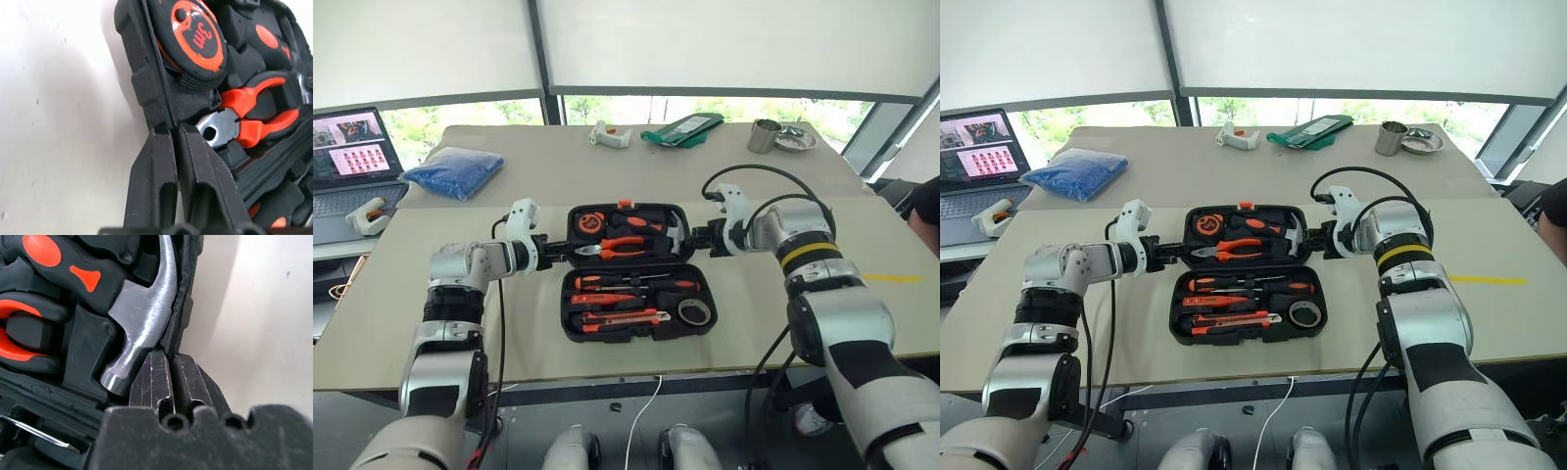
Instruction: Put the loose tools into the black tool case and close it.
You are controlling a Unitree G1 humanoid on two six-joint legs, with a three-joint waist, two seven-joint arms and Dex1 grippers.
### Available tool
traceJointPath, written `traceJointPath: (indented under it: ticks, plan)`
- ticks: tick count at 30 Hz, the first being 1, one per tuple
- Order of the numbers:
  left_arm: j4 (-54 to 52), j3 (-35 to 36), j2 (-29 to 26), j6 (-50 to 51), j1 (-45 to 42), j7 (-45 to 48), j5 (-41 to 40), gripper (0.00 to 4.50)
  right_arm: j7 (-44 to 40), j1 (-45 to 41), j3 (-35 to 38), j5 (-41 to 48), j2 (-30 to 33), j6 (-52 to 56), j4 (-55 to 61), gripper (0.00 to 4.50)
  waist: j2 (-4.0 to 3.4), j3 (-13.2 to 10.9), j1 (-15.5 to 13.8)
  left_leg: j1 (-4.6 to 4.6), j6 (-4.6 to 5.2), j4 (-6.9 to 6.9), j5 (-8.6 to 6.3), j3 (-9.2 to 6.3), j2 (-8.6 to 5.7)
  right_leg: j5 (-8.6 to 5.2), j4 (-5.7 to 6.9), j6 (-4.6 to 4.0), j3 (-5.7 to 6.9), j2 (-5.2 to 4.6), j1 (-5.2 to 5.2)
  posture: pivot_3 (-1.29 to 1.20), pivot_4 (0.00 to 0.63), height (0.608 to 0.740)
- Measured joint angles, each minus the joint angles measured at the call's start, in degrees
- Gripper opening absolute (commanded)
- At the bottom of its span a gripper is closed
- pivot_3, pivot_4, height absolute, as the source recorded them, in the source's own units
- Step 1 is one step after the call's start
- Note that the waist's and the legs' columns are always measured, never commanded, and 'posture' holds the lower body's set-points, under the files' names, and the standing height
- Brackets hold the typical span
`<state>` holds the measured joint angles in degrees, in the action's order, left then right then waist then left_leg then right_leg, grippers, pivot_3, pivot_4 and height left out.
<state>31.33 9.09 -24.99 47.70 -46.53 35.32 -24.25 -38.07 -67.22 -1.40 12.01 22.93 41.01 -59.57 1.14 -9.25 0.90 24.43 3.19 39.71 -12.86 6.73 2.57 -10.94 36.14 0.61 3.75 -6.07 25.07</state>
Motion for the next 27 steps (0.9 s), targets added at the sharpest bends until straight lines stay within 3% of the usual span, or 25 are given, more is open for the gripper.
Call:
traceJointPath:
  ticks: [3, 6, 12, 15, 18, 19, 21, 25, 26, 27]
  plan:
    - [-0.16, 0.3, 0.52, -10.64, 3.14, 3.65, 0.72, 0.0, -1.93, 5.86, 0.49, -0.43, -0.03, -11.97, 5.66, 0.04, -0.01, -0.02, 0.13, 0.34, -0.08, -0.03, 0.12, 0.03, 0.0, 0.05, 0.01, 0.0, -0.02, 0.01, 0.35, 0.0, 0.15, 0.74]
    - [-4.99, 0.84, 0.42, -26.65, 9.15, 8.95, 2.24, 0.0, -2.91, 17.1, 1.09, -1.82, 1.01, -26.87, 22.26, 0.04, -0.01, -0.04, 0.05, 0.99, -0.47, -0.18, 0.4, 0.16, 0.02, 0.11, 0.07, 0.01, -0.06, 0.01, 1.11, 0.0, 0.15, 0.74]
    - [-10.67, 0.52, -0.31, -54.79, 20.99, 17.52, 6.17, 0.0, -3.54, 37.63, -0.43, -7.54, 7.05, -49.59, 43.76, 0.04, -0.01, -0.03, -0.3, 1.03, -0.46, -0.73, 0.39, 0.64, -0.08, 0.04, -0.43, 0.15, 0.01, -0.02, 1.12, 0.0, 0.15, 0.74]
    - [-10.21, -0.13, -2.04, -69.16, 25.44, 20.03, 9.1, 0.0, -1.54, 44.14, -2.55, -14.5, 11.19, -64.41, 45.74, 0.04, 0.0, -0.03, -0.26, 0.89, -0.38, -0.71, 0.33, 0.9, -0.09, -0.01, -0.41, 0.21, -0.03, -0.1, 1.05, 0.0, 0.15, 0.74]
    - [-7.38, -1.26, -3.4, -81.48, 26.9, 20.62, 13.05, 0.0, 4.97, 45.17, -4.69, -24.56, 15.86, -77.37, 42.58, 0.04, 0.02, -0.03, -0.18, 0.46, -0.21, -0.72, 0.22, 1.03, -0.14, -0.04, -0.74, 0.22, -0.02, -0.22, 0.69, 0.0, 0.15, 0.74]
    - [-6.06, -1.89, -3.82, -86.02, 27.49, 20.56, 14.39, 0.36, 8.63, 45.27, -5.2, -28.24, 16.68, -81.49, 40.39, 0.0, 0.03, -0.03, -0.2, 0.21, 0.1, -0.72, 0.04, 1.05, -0.08, -0.05, -0.86, 0.23, 0.04, -0.21, 0.38, 0.0, 0.15, 0.74]
    - [-4.41, -3.58, -5.57, -94.01, 29.28, 21.63, 16.01, 0.91, 16.4, 45.56, -6.37, -35.56, 18.06, -87.48, 36.87, 0.75, 0.05, -0.01, -0.31, -0.34, 0.07, -0.72, -0.1, 1.03, 0.04, -0.23, -0.95, 0.31, 0.1, -0.25, -0.16, 0.0, 0.15, 0.74]
    - [-0.6, -5.01, -9.89, -100.2, 31.87, 23.14, 17.2, 2.35, 18.53, 50.86, -7.49, -37.79, 20.29, -91.55, 32.04, 2.04, 0.09, 0.0, -0.58, -0.42, -0.09, -0.73, -0.18, 0.95, 0.15, -0.27, -0.9, 0.04, 0.02, -0.41, -0.21, 0.0, 0.15, 0.74]
    - [0.54, -4.69, -11.3, -99.79, 31.91, 22.54, 17.57, 2.37, 19.28, 51.45, -7.08, -36.99, 20.23, -91.9, 32.17, 2.48, 0.08, 0.01, -0.5, -0.44, 0.07, -0.71, -0.07, 1.0, 0.15, -0.21, -0.86, 0.05, -0.05, -0.41, -0.17, 0.0, 0.15, 0.74]
    - [1.25, -4.08, -12.22, -98.84, 31.74, 21.74, 17.59, 2.37, 19.39, 51.51, -6.87, -36.38, 20.39, -91.87, 32.38, 2.59, 0.06, 0.02, -0.31, -0.47, 0.36, -0.72, 0.11, 1.04, 0.17, -0.15, -0.85, 0.06, -0.09, -0.41, -0.17, 0.0, 0.15, 0.74]
